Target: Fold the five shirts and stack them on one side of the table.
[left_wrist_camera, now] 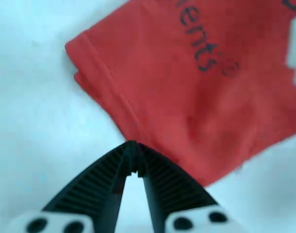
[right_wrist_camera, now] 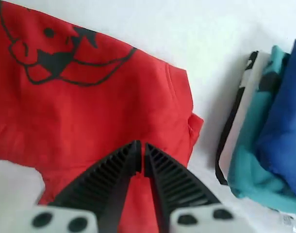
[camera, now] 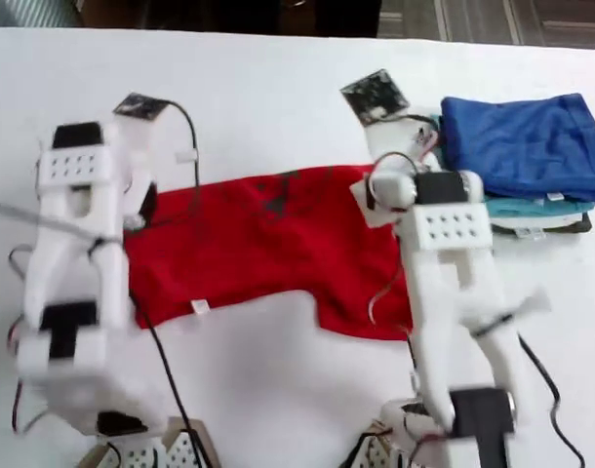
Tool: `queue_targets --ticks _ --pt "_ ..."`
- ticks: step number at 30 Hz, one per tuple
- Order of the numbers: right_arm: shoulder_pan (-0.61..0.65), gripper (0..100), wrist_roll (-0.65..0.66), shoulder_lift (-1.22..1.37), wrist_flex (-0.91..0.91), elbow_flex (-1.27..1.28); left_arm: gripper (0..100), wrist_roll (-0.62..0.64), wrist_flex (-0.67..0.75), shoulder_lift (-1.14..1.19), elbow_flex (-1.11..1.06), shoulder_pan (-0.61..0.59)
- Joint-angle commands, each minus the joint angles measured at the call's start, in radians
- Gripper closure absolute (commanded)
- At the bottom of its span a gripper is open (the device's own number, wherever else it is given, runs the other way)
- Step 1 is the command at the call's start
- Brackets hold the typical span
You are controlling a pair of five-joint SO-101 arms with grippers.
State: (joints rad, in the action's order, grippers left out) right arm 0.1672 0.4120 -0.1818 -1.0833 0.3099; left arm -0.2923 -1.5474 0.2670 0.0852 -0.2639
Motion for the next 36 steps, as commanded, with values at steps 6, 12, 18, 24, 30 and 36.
queue_targets --ticks 6,12,18,24,30,36 --pt "0.008 97.8 -0.009 0.335 0.28 -0.048 97 0.054 0.003 0.407 0.418 0.032" --pt "0.007 97.8 -0.009 0.43 0.369 -0.049 97 0.098 -0.11 0.651 0.639 0.012" --pt "0.013 97.8 -0.009 0.469 0.444 -0.074 97 0.127 -0.232 0.904 1.078 -0.054" --pt "0.007 97.8 -0.009 0.588 0.437 -0.222 97 0.098 -0.203 1.005 1.328 -0.063" --pt "0.01 97.8 -0.009 0.622 0.39 -0.29 97 0.011 -0.166 1.005 1.443 -0.055" --pt "0.03 97.8 -0.009 0.49 0.222 -0.287 97 -0.005 -0.241 1.003 1.472 -0.049"
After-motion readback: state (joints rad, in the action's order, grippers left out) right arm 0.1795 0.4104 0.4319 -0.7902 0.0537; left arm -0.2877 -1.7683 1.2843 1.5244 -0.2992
